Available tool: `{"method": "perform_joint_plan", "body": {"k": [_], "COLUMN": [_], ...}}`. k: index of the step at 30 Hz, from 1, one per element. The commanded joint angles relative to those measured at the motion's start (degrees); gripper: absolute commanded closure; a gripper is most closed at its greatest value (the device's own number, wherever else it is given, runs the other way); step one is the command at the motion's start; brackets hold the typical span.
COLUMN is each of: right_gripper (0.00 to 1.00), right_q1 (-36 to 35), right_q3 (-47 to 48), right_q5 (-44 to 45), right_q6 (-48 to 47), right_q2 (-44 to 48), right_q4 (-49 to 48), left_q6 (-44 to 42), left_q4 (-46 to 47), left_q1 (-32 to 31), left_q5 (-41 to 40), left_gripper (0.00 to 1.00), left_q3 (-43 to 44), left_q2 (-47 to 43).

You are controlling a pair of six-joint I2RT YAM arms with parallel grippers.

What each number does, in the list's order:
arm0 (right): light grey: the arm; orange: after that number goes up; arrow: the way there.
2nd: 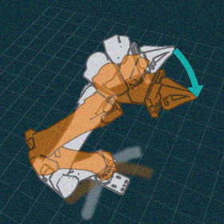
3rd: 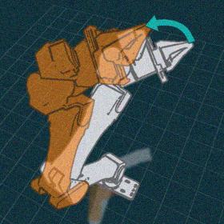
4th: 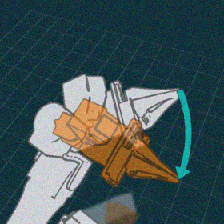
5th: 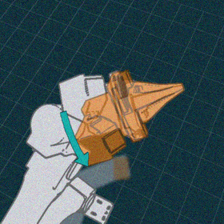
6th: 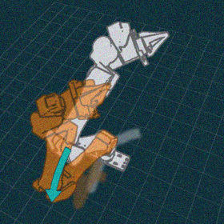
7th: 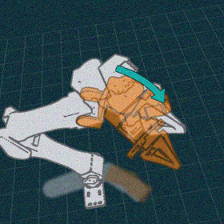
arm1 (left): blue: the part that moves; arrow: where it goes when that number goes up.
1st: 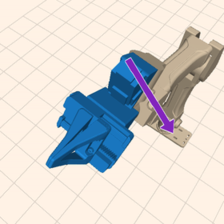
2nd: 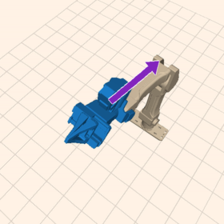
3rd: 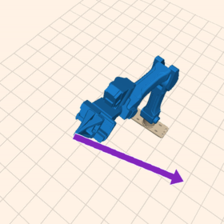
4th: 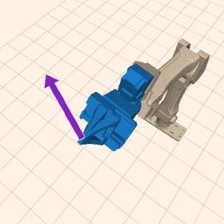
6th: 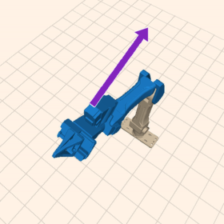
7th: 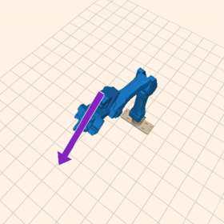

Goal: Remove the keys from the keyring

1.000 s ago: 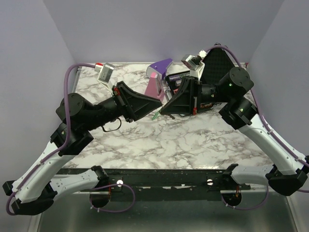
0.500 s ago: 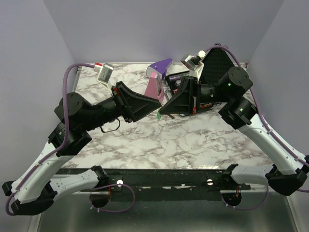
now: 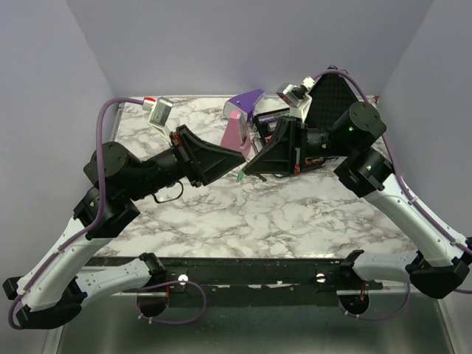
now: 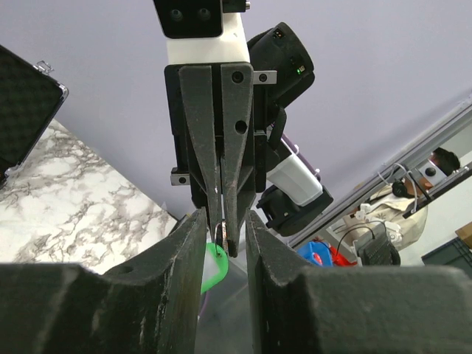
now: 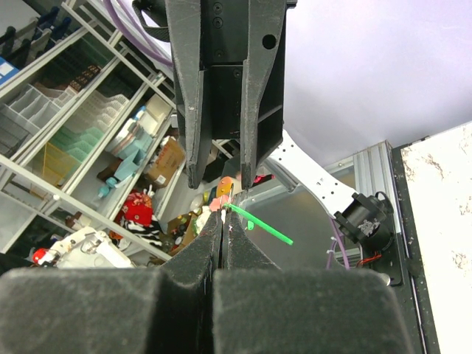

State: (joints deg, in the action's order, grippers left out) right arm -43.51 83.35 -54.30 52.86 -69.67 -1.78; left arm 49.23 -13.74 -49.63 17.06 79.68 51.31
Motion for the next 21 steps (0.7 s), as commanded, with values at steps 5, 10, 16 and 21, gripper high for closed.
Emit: {"method": "perform_joint_plan", "body": {"k": [5,10,16,21], "right_gripper": [0.99,0.99,0.99,0.99], "right_q1": [-0.18,-0.09,-0.18,-0.17], "right_q3": [0.94,0.23,-0.21,0.49], "right_q5": [0.52,0.25,0.16,-0.89], "right_q6": [-1.09,-0.57,-0.48,-1.09], "right_q2": [1.2,1.29,1.55,1.29], "right_q4": [0.38,-0.59,-0.59,0.55], "left_q6": [0.07,0.34,0.34,-0.8], "left_q4": [-1.47,-1.56,-1.56,-2.69], "left_q1": [-0.38,-0.38,-0.47,-0.47], "left_q5": [-1.5,-1.41,-1.15,-0.19], "left_gripper": [0.72,0.78,0.88,0.98], "left_q3": [-1.02,-0.93,-0.23,0.74], "left_q2": [-0.68,-0.6,0.02,0.37]}}
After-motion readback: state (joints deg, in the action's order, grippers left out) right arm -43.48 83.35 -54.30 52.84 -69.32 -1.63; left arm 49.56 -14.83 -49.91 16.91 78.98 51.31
